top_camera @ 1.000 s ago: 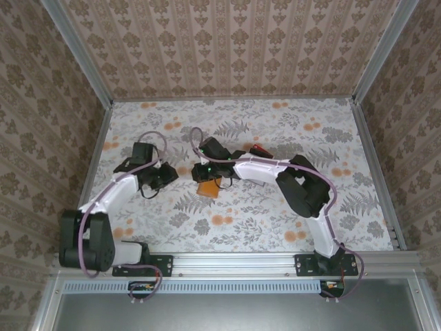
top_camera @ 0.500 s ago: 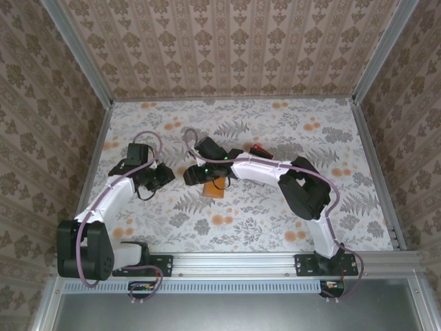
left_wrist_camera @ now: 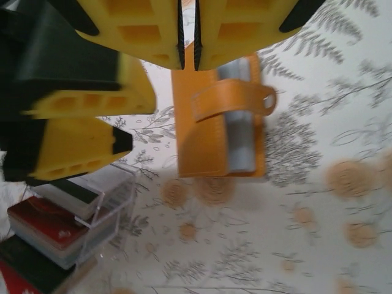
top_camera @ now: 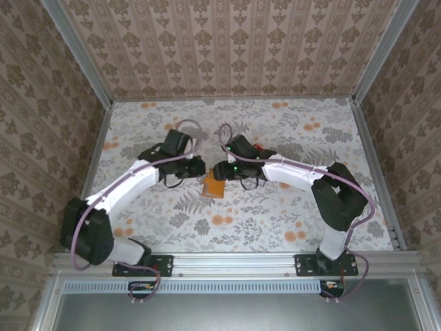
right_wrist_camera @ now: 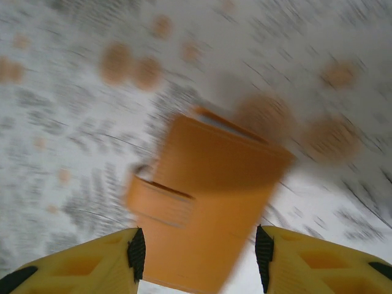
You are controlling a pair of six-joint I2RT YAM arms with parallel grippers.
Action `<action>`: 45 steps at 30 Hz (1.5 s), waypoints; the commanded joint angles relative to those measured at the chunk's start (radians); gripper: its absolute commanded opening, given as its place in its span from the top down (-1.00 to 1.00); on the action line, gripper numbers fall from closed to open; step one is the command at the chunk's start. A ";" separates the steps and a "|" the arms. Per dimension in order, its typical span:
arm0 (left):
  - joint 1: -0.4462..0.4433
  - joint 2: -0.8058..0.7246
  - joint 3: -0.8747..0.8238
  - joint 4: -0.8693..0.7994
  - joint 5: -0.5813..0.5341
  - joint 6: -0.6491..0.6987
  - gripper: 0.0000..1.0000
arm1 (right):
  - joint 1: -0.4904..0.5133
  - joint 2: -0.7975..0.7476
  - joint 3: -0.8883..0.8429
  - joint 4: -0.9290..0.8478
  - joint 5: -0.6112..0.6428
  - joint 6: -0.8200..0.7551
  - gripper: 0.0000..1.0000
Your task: Put the credit cards into the card holder
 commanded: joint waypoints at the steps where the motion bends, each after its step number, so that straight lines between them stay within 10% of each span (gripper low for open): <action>1: -0.032 0.109 0.044 -0.071 -0.095 0.053 0.72 | 0.017 -0.003 -0.024 -0.005 0.049 0.019 -0.06; 31: 0.027 0.337 -0.118 0.061 -0.072 0.007 0.92 | 0.019 0.259 -0.030 0.357 -0.214 0.260 -0.04; 38: 0.036 0.319 -0.124 0.074 -0.045 -0.001 0.94 | 0.037 0.256 0.009 0.317 -0.124 0.221 0.73; 45: 0.099 0.193 -0.143 0.088 0.000 -0.024 0.75 | 0.037 0.126 0.018 0.108 0.022 0.075 0.87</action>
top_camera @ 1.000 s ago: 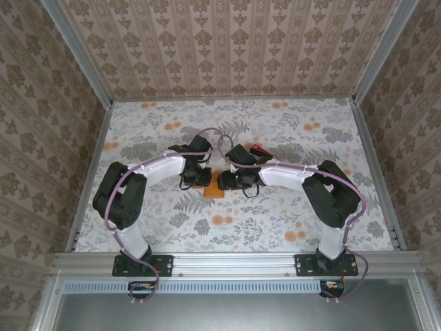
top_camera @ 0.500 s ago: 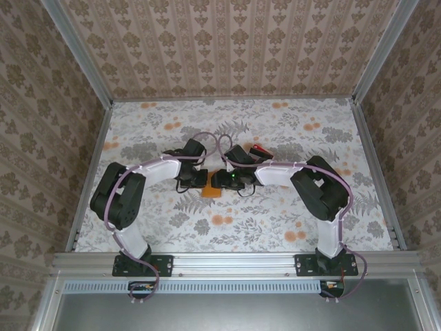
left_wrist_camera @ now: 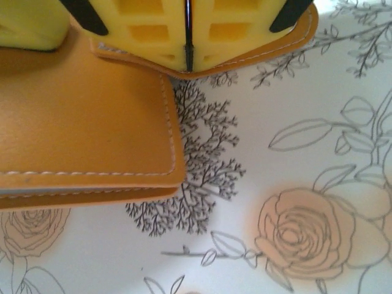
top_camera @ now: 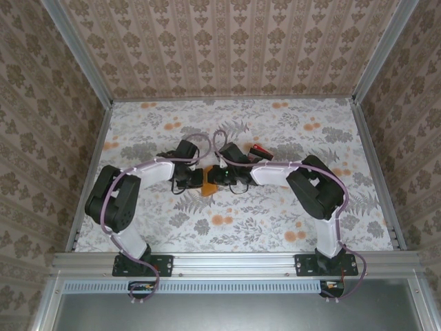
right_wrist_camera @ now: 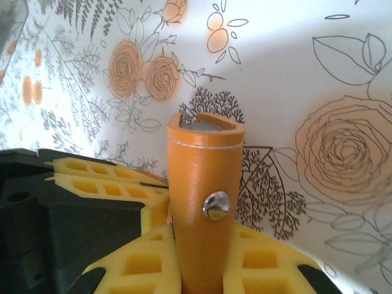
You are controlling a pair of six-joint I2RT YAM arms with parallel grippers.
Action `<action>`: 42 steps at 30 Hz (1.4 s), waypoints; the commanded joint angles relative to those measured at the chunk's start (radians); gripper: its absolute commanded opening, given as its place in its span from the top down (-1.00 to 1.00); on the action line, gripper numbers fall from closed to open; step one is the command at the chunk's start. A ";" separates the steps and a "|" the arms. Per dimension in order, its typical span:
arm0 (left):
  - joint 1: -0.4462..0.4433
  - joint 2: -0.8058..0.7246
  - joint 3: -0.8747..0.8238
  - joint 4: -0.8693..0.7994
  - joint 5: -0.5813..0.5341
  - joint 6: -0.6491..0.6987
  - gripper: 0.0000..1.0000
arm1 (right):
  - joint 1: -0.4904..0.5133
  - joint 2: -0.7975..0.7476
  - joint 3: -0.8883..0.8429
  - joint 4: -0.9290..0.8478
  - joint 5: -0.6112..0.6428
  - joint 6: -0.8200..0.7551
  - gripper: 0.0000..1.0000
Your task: Put the credit cards into the card holder
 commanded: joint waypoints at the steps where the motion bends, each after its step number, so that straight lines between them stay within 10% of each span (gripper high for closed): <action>1: 0.037 -0.079 -0.030 -0.026 0.047 -0.029 0.71 | 0.009 -0.088 0.010 -0.212 0.153 -0.125 0.87; 19: 0.219 -0.218 -0.135 0.114 0.142 -0.067 0.59 | 0.135 -0.409 0.175 -1.081 0.838 -0.376 0.81; 33: 0.248 -0.223 -0.153 0.131 0.180 -0.063 0.59 | 0.254 -0.008 0.331 -0.898 0.707 -0.320 0.69; 38: 0.273 -0.242 -0.172 0.125 0.181 -0.056 0.59 | 0.266 0.003 0.385 -0.835 0.577 -0.296 0.13; 42: 0.287 -0.233 -0.185 0.132 0.192 -0.050 0.59 | 0.265 -0.035 0.386 -0.816 0.542 -0.293 0.05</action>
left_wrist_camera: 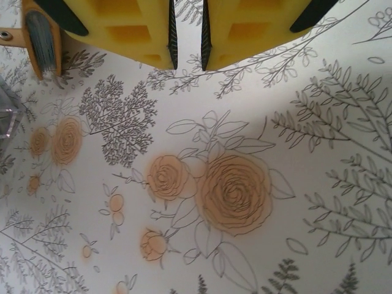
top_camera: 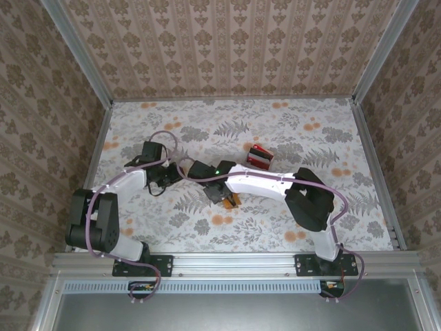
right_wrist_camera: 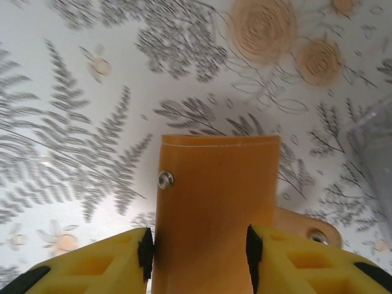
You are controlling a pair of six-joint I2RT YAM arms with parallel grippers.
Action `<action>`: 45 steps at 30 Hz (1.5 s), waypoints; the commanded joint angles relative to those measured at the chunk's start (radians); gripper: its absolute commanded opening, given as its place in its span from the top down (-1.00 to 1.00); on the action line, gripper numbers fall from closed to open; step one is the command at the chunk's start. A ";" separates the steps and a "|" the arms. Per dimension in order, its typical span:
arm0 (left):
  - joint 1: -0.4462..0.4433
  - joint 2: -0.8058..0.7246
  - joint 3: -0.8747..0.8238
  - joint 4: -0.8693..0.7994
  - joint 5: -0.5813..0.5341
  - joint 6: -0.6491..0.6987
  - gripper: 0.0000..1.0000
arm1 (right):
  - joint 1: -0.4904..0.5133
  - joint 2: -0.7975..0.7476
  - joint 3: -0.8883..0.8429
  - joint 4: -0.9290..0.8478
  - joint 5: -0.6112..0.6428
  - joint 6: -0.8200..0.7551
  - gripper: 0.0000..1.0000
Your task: Put the credit cards into the card holder
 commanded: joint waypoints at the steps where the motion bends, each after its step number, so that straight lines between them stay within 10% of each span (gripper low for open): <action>1: 0.014 -0.012 -0.012 0.005 0.035 0.014 0.60 | -0.004 -0.075 0.015 0.022 -0.052 0.015 0.04; 26: -0.381 0.189 0.211 -0.141 0.020 0.150 0.65 | -0.270 -0.291 -0.379 0.294 -0.428 0.002 0.31; 45: -0.434 0.274 0.246 -0.149 -0.008 0.127 0.65 | -0.295 -0.215 -0.373 0.312 -0.443 -0.010 0.62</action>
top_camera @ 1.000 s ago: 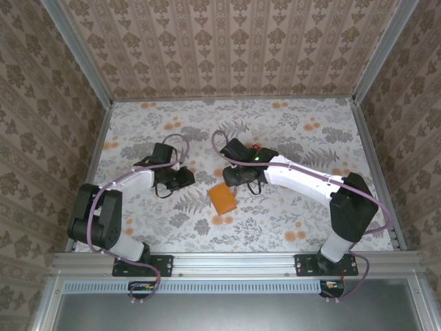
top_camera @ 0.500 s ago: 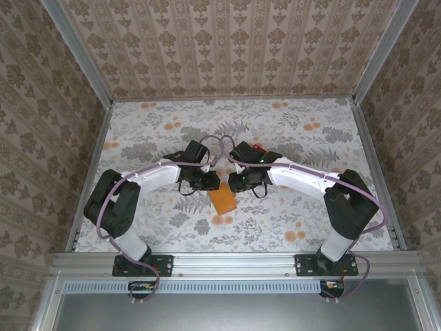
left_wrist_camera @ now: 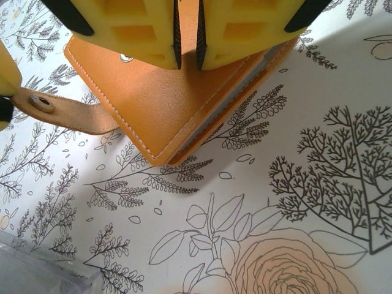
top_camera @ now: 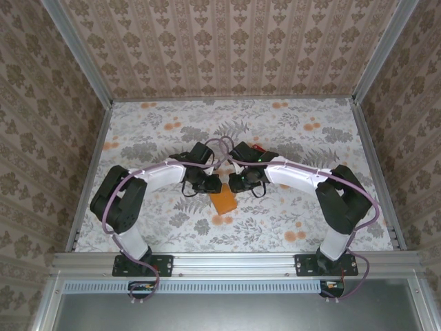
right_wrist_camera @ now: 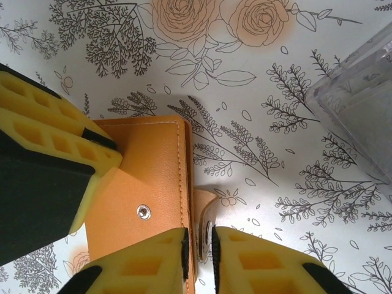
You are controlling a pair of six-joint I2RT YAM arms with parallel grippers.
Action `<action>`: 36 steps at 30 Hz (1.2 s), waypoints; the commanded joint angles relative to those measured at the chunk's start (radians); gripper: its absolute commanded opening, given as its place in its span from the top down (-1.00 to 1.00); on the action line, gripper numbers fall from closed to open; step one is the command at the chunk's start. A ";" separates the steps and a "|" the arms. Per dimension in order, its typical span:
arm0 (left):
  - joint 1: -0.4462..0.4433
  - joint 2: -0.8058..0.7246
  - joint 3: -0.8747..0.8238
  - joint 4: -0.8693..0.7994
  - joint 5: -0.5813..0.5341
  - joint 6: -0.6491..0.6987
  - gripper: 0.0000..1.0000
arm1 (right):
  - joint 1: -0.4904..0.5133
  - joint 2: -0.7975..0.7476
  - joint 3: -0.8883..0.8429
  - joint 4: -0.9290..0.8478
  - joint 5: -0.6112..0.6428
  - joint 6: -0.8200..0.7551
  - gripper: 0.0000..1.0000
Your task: Put the credit cards into the card holder
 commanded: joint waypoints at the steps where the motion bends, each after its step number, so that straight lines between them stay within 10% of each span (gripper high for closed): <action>1: -0.006 0.024 0.012 -0.019 -0.019 0.005 0.64 | -0.006 0.030 0.010 0.001 -0.007 -0.012 0.62; 15: -0.004 0.028 -0.010 0.004 -0.029 -0.005 0.66 | -0.006 0.005 0.000 0.008 -0.012 -0.011 0.99; 36: 0.000 0.036 -0.045 0.062 -0.021 -0.049 0.70 | 0.054 0.075 0.029 -0.010 -0.081 -0.046 1.00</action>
